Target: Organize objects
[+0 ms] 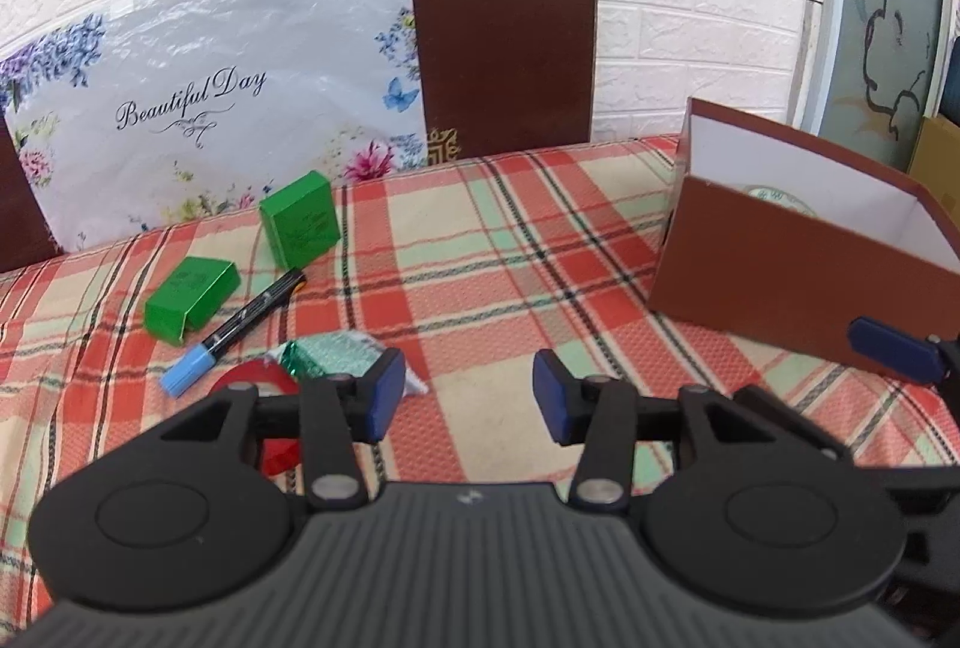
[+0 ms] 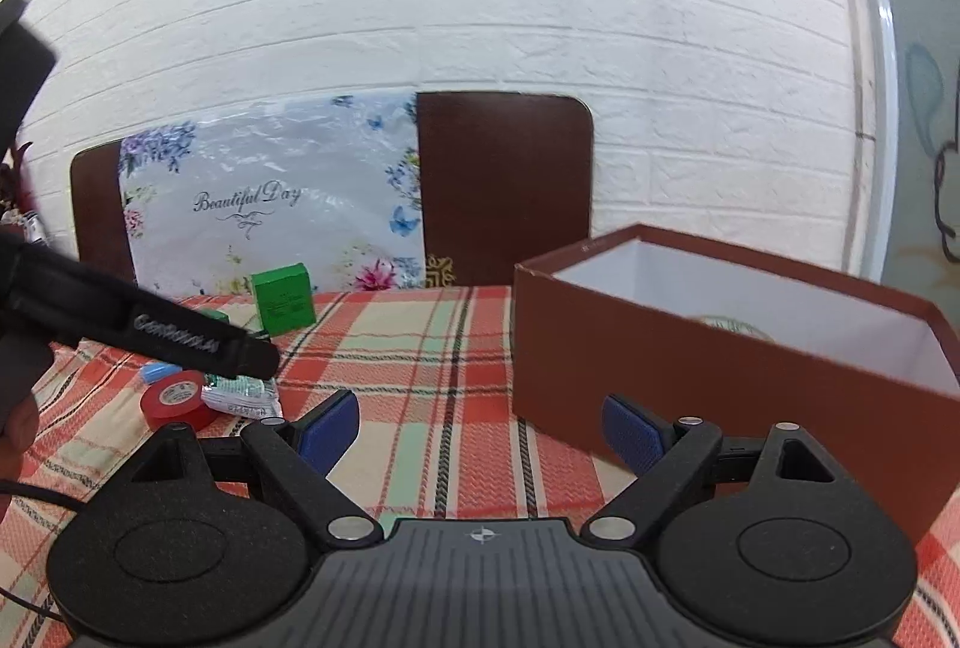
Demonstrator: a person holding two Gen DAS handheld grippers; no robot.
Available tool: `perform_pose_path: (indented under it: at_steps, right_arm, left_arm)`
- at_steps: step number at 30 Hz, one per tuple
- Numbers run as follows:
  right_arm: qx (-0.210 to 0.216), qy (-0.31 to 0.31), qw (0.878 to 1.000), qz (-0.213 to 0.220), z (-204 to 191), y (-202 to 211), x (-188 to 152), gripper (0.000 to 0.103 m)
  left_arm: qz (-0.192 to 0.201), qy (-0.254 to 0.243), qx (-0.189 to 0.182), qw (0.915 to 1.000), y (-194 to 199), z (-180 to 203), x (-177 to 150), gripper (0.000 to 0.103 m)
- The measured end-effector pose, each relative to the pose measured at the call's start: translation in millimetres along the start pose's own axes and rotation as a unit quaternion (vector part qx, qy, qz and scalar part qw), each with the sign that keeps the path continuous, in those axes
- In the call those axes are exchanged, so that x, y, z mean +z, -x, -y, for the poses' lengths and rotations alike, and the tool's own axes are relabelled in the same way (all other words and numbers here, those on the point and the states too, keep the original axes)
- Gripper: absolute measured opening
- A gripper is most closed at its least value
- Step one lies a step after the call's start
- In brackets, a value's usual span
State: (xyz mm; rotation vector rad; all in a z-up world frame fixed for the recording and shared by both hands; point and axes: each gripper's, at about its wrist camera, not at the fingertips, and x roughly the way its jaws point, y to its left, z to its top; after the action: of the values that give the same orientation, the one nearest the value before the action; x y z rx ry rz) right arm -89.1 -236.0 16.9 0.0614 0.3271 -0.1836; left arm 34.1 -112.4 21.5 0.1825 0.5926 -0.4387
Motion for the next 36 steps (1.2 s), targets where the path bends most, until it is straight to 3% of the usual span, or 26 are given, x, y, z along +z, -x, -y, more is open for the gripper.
perform_pose_path:
  at_steps: [6, 25, 36]
  right_arm:
    - [0.013, -0.004, 1.0, -0.022, -0.2, -9.0, -4.7, 0.087]
    - [0.081, 0.065, 0.992, -0.065, -64.1, -30.4, -13.0, 0.083]
    - [0.113, 0.088, 0.987, -0.066, -100.6, -59.0, -2.0, 0.079]
  left_arm:
    - [-0.011, 0.008, 0.014, 0.9998, -3.2, -16.3, -15.4, 0.049]
    - [-0.04, 0.06, 0.068, 0.995, -16.1, -88.2, -50.9, 0.05]
    - [-0.054, 0.104, 0.092, 0.9889, -25.5, -130.9, -64.6, 0.05]
